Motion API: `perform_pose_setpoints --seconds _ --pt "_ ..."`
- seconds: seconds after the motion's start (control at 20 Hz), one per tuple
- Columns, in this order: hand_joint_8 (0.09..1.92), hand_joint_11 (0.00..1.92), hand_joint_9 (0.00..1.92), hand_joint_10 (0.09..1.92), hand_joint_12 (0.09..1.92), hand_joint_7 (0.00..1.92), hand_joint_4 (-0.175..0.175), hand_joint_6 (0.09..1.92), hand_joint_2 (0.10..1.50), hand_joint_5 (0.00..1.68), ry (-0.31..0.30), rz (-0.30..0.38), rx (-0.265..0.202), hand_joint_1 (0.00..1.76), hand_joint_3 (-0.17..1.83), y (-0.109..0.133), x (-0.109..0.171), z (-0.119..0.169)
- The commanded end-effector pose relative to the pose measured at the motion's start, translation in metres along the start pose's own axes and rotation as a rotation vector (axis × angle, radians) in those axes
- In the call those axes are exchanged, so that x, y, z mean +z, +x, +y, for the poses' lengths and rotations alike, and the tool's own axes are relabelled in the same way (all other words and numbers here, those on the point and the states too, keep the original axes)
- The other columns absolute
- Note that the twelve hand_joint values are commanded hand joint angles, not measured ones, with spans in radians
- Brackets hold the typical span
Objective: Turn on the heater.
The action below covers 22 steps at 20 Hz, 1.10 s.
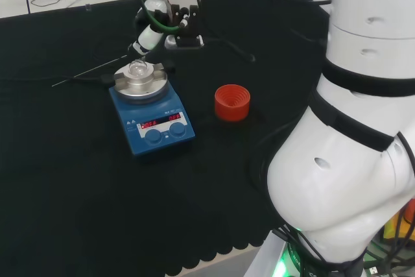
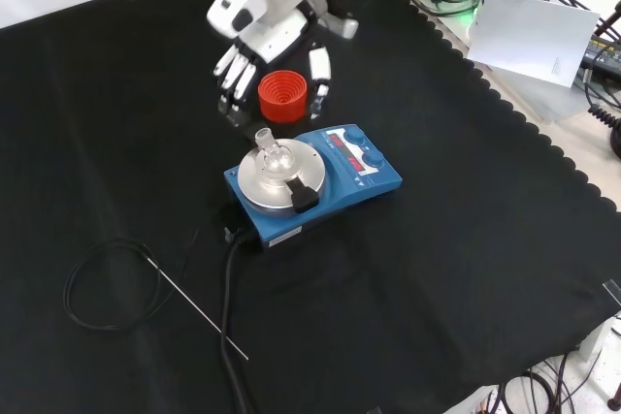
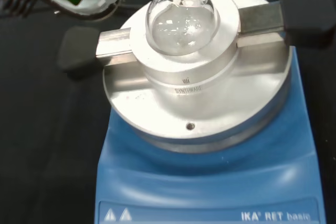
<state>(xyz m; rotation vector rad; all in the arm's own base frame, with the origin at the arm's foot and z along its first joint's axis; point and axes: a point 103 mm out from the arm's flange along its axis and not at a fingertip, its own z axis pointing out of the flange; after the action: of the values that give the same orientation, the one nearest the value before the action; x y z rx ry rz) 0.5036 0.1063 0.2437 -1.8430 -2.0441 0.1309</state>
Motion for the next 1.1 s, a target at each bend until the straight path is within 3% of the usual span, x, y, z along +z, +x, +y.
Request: perform_pose_setpoints --seconds 0.05,0.35,0.65,0.9,1.1 --pt "0.73 0.13 0.42 0.74 1.43 0.16 -0.011 0.30 0.61 0.43 -0.071 -0.011 0.018 0.80 0.46 0.004 -0.009 -0.063" --pt "0.74 0.15 0.45 0.74 1.42 0.21 -0.011 0.29 0.62 0.44 -0.081 -0.028 0.039 0.80 0.46 0.004 0.005 -0.108" --pt "0.75 0.31 0.69 0.66 1.36 0.53 -0.018 0.29 0.64 0.50 -0.030 -0.060 0.061 0.92 0.58 0.001 0.039 -0.141" --pt "0.80 0.57 1.10 0.64 1.28 0.92 -0.029 0.43 0.65 0.55 0.029 -0.093 0.061 1.00 0.69 0.005 0.070 -0.154" --pt "0.95 1.02 1.33 0.75 1.04 1.16 -0.073 0.52 0.68 0.55 0.075 -0.111 0.058 1.07 0.69 0.011 0.089 -0.159"
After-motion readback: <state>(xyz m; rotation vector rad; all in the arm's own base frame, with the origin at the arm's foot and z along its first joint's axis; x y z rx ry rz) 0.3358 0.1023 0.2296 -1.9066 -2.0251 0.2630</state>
